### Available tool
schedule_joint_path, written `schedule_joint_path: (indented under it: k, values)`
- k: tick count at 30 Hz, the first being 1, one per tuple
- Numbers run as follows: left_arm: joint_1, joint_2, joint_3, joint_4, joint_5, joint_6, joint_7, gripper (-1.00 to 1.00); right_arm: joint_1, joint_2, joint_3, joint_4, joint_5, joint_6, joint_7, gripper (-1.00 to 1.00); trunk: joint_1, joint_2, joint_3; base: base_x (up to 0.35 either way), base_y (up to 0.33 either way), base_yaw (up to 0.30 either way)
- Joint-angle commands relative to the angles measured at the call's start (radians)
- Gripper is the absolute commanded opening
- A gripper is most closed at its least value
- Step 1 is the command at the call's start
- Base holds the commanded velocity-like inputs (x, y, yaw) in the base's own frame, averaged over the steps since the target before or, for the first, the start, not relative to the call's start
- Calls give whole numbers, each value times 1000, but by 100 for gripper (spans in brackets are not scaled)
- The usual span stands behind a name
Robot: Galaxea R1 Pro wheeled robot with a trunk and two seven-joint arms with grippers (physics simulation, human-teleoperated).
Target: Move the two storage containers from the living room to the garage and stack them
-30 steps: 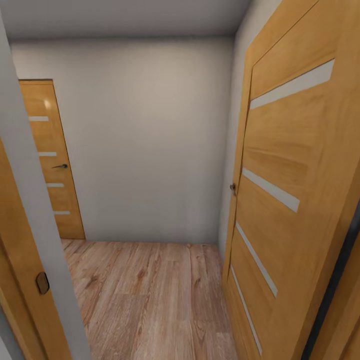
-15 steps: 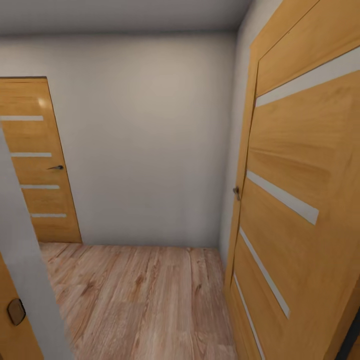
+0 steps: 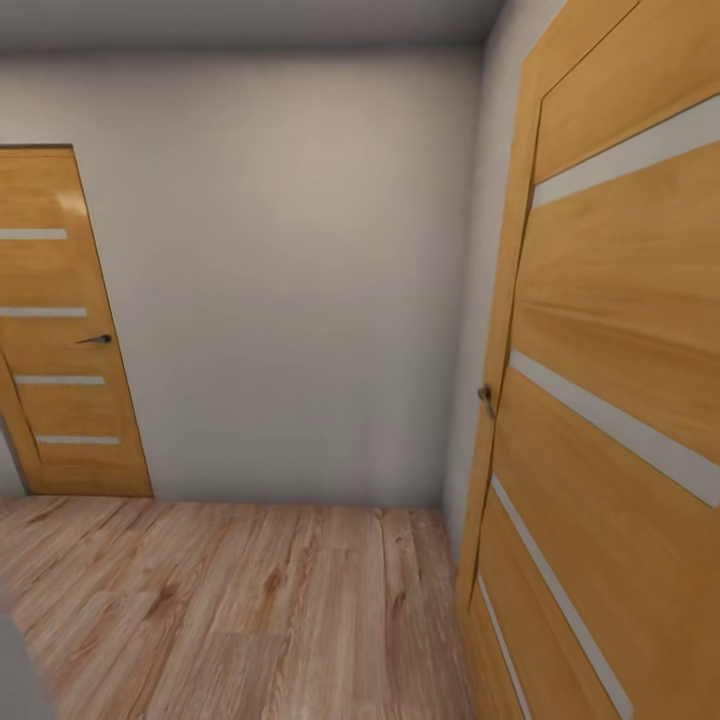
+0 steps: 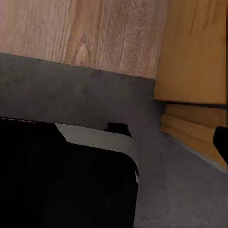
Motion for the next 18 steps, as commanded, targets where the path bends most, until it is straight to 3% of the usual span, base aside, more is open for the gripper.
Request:
schedule_joint_path:
  k: [1,6,18]
  values:
    - [-1,0,-7,2,10,-4,-3,100,-1,1,9,3,-10,-6,-2,100,1,-1,-1,317,0,0]
    - [-1,1,-7,2,11,-5,-3,100,-1,1,9,3,-10,-6,-2,100,1,-1,-1,254,0,0]
    - [-1,2,-7,2,10,-6,-3,100,-1,1,9,3,-10,-6,-1,100,1,-1,-1,25,0,0]
